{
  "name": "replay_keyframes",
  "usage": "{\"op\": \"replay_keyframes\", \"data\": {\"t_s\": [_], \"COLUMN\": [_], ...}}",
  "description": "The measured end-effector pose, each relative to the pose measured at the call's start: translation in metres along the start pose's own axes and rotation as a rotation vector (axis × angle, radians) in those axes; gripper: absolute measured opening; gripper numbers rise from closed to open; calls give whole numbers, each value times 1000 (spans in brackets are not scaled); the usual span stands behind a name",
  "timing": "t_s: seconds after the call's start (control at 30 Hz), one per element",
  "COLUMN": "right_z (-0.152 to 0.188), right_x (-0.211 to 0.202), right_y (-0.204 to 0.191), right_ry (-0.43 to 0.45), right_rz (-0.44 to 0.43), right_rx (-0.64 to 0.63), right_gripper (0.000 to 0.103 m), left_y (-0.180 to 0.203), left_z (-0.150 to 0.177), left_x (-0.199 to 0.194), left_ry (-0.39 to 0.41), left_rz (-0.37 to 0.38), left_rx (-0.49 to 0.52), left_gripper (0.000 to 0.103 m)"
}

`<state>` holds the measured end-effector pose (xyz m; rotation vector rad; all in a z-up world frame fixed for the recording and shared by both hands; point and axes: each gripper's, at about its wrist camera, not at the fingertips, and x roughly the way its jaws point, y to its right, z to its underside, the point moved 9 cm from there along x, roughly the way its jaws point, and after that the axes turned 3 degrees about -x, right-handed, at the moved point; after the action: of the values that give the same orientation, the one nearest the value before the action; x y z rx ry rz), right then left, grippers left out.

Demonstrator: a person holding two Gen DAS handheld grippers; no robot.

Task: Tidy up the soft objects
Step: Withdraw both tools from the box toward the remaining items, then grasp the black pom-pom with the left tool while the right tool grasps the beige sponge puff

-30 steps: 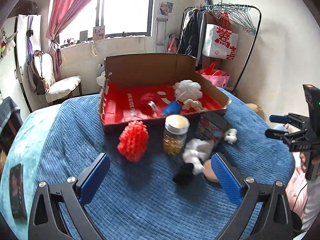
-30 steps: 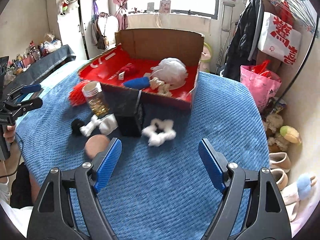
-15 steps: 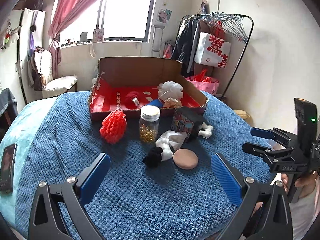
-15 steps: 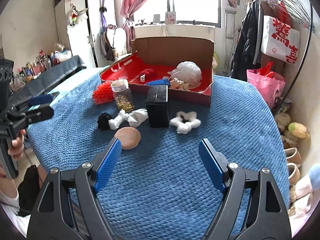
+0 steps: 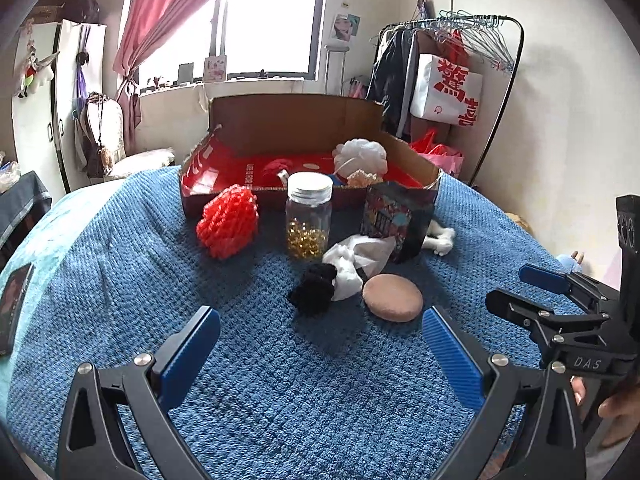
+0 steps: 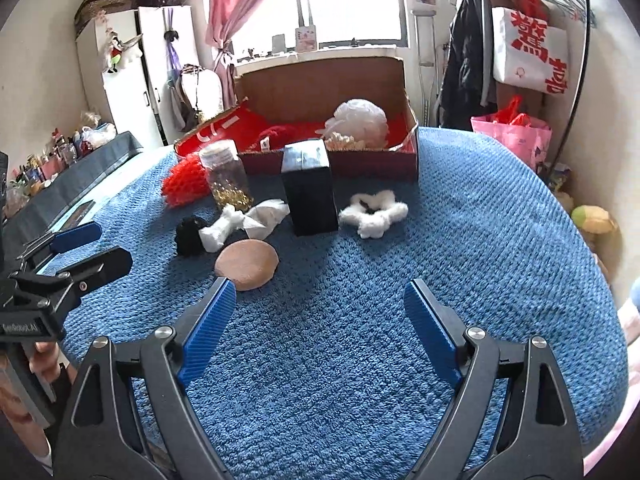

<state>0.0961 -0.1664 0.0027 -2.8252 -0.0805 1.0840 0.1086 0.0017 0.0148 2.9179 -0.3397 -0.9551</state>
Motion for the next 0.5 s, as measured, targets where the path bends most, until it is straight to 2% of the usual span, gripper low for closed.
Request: {"op": "replay_keyframes", "data": {"t_s": [0.5], "right_z": [10], "right_x": [19], "right_y": [2], "right_ry": [-60], "right_rz": [3], "right_rx": [1], "right_gripper": [87], "left_y": [-11], "left_z": [13], "left_x": [20], "left_ry": [-54], "left_rz": [-25], "left_rx": [4], "left_gripper": [103]}}
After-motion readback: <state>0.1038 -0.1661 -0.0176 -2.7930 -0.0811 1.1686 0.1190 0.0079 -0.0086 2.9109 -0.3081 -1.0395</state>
